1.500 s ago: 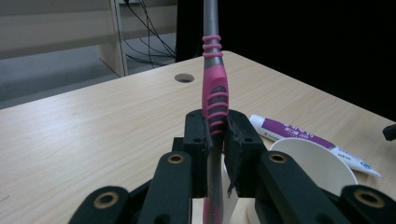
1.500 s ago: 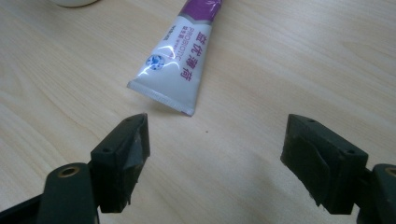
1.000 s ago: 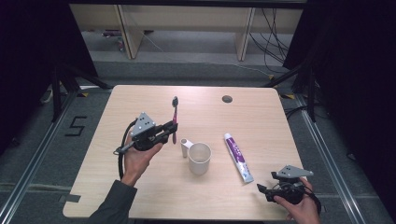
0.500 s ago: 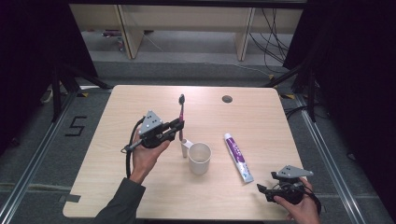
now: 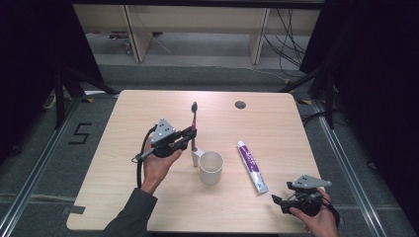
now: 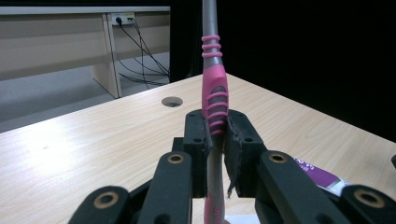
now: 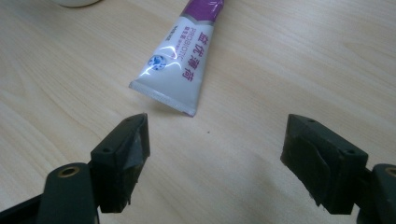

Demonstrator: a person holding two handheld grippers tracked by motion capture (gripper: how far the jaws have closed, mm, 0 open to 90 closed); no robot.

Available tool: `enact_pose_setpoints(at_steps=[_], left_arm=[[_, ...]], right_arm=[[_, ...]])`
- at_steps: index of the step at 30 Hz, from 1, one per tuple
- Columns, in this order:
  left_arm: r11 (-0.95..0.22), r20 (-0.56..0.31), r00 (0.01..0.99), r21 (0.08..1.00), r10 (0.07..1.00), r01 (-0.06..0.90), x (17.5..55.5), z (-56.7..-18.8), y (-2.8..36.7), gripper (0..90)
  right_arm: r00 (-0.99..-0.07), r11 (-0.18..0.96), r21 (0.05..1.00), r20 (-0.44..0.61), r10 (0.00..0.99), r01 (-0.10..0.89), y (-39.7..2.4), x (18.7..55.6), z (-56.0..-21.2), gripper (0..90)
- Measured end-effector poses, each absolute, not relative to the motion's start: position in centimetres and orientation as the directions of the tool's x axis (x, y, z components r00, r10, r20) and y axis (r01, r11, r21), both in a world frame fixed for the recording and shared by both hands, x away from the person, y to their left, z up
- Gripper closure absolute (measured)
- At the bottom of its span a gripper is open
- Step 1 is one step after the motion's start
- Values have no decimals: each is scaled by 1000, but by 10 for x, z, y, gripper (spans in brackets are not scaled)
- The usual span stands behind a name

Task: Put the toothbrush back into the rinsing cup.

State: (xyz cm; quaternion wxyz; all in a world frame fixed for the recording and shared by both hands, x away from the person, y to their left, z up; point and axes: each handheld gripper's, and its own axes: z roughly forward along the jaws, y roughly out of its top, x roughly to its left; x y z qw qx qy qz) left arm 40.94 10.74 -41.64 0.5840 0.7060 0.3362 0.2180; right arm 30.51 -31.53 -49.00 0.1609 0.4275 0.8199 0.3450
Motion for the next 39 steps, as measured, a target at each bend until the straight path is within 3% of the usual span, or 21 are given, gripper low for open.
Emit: enact_pose_setpoints(at_steps=[8, 25, 39], left_arm=[[-96, -82, 681, 971, 728, 219, 410, -420, 106, 793], [-143, -69, 687, 958, 723, 247, 405, -438, 103, 792], [-153, -108, 689, 940, 717, 306, 403, -451, 106, 765]], right_arm=[[-600, 394, 689, 74, 797, 609, -315, 306, -490, 238], [-596, 407, 691, 43, 802, 597, -316, 305, -490, 238], [-594, 405, 701, 32, 804, 586, -315, 305, -491, 238]])
